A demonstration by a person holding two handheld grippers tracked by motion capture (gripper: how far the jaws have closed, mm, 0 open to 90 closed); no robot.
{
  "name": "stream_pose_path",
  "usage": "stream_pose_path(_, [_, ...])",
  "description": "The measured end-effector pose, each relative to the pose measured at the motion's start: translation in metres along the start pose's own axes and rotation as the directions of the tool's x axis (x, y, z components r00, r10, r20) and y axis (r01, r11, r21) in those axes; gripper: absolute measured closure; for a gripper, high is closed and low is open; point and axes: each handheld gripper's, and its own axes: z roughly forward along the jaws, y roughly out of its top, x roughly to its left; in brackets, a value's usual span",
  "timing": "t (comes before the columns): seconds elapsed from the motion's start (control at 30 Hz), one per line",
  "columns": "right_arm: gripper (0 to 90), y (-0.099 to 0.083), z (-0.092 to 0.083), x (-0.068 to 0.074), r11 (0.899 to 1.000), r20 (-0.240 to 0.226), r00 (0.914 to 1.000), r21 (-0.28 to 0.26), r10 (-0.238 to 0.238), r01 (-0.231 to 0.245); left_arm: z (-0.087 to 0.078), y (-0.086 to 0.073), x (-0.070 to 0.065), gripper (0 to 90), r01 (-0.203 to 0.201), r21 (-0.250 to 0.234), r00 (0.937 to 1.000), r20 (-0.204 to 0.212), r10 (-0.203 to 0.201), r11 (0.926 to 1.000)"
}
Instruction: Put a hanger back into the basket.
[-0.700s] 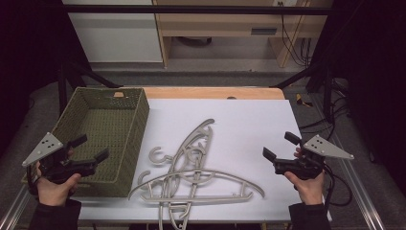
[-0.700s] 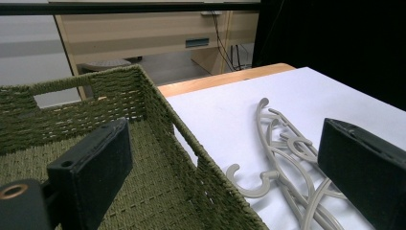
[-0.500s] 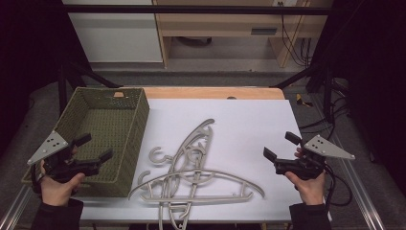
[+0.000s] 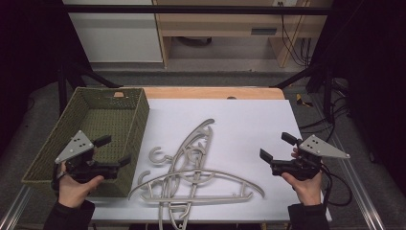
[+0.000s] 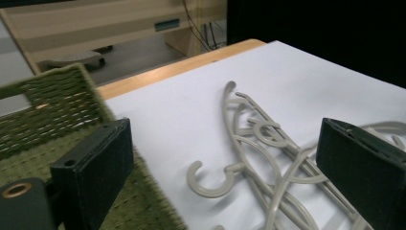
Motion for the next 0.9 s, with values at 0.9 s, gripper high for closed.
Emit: stream_pose_path(0.9, [3.6, 0.000, 0.006, 0.004, 0.999, -0.013, 0.9998, 0.033, -0.012, 0.012, 0.112, -0.007, -0.063, 21.5, -0.266, 0.392, 0.9507, 0.258, 0.172, 0.8808])
